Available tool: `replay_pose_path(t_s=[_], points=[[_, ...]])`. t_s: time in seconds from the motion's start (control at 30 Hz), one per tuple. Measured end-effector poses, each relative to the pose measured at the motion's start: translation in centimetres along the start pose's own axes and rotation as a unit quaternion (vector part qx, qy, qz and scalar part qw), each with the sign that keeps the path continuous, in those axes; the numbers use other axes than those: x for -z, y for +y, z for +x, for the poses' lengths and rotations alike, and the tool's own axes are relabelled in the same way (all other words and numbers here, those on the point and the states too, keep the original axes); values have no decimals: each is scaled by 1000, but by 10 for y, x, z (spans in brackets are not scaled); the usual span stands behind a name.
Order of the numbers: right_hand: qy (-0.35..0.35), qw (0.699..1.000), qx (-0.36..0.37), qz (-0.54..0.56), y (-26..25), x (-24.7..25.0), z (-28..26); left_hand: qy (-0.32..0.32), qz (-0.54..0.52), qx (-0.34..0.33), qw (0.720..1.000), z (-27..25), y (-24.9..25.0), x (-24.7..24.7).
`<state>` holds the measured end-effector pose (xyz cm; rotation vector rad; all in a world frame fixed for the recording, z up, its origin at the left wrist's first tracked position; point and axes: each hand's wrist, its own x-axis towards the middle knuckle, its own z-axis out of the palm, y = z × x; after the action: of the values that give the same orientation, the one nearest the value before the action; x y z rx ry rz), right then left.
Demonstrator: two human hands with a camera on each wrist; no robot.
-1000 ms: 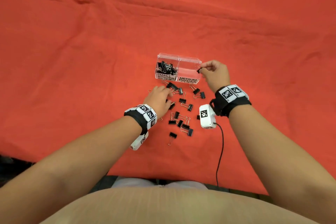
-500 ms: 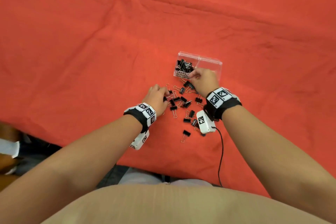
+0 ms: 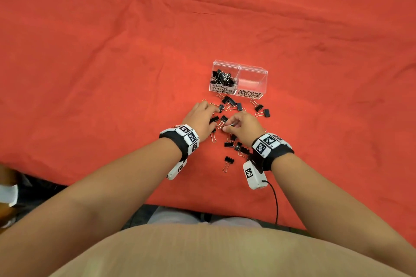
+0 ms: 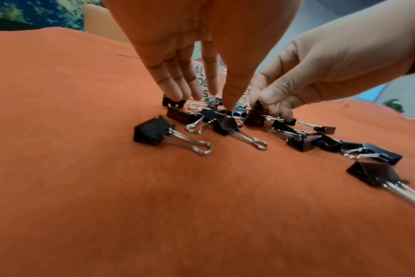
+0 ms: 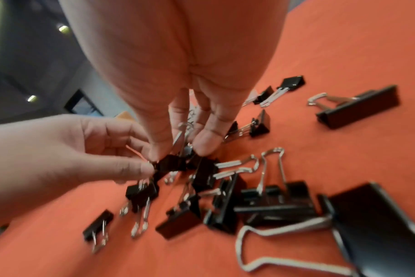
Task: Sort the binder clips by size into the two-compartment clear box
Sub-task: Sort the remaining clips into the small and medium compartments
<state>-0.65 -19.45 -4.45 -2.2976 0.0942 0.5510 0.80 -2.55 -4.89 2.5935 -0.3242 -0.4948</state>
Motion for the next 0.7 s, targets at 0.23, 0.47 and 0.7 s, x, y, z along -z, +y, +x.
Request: replay_pose_path(t_s=[0.23, 0.47, 0.7], points=[[71, 984, -78, 141, 8, 25, -6, -54, 26, -31, 998, 9, 1, -6], [63, 988, -97, 100, 10, 18, -2, -68, -5, -21, 997, 8, -3, -8], [31, 993, -56, -100, -4, -8, 0, -111, 29, -55, 992, 6, -11, -2]])
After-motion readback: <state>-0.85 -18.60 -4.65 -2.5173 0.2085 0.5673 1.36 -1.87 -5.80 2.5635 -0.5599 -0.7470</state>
